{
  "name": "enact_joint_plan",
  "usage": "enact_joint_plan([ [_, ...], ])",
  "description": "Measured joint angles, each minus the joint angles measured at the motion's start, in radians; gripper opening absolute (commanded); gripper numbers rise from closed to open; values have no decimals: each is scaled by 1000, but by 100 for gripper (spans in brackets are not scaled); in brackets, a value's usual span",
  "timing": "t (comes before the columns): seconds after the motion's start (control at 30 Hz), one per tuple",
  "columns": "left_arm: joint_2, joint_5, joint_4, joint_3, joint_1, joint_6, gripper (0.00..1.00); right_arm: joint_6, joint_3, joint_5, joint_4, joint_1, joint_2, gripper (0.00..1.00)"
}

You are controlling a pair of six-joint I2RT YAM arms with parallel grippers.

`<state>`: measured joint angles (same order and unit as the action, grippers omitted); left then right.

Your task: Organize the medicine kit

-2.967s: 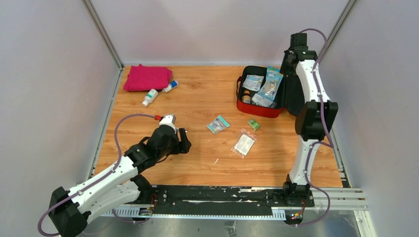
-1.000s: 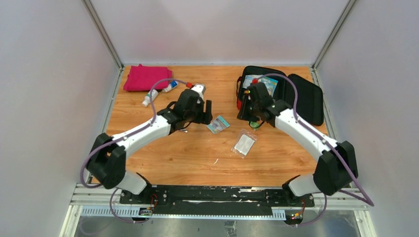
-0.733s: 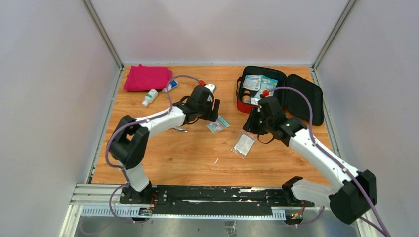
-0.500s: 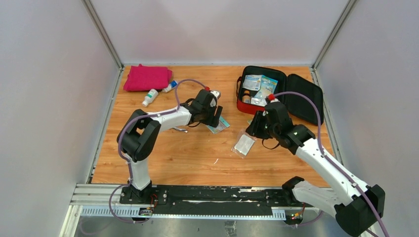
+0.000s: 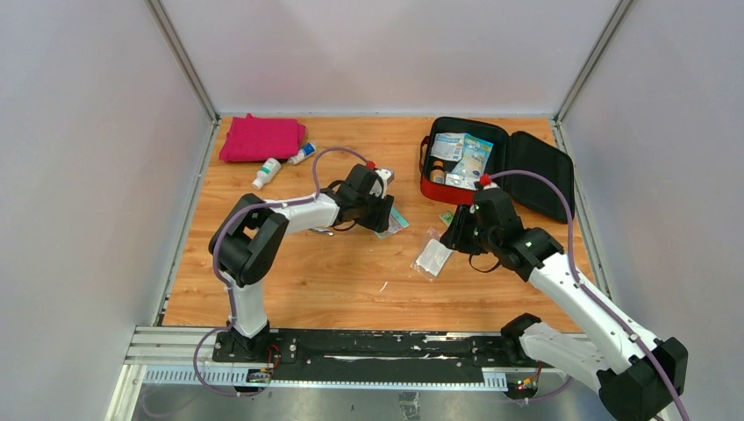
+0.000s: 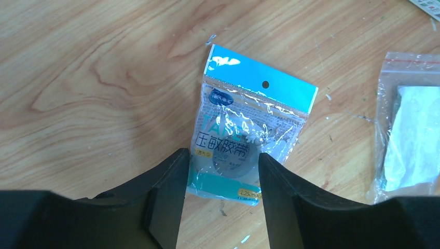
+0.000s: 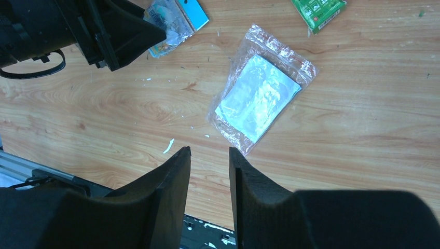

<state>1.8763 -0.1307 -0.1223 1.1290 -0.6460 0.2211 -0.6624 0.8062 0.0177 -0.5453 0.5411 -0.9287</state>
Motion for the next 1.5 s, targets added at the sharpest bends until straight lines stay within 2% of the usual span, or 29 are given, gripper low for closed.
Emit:
enact_joint_plan([
  [0.4, -68, -14, 73, -114, 2, 63, 28, -8, -15, 0, -5, 0, 11, 38],
  [0.8, -303, 31, 86, -282, 2, 208, 0, -56, -35, 25, 32, 0, -34, 41],
  [0.9, -371, 33, 93, -326, 2, 259, 0, -82, -42, 59, 73, 0, -59, 50],
  [1.1, -548, 94, 98, -430, -16, 383, 0, -158, -61, 161, 221, 4, -105, 61],
  [1.27, -669, 147, 100, -483, -42, 497, 0, -196, -38, 215, 322, 47, -204, 65],
  [1.5, -718, 192, 85, -495, -52, 571, 0, -211, 58, 238, 398, 130, -393, 65],
])
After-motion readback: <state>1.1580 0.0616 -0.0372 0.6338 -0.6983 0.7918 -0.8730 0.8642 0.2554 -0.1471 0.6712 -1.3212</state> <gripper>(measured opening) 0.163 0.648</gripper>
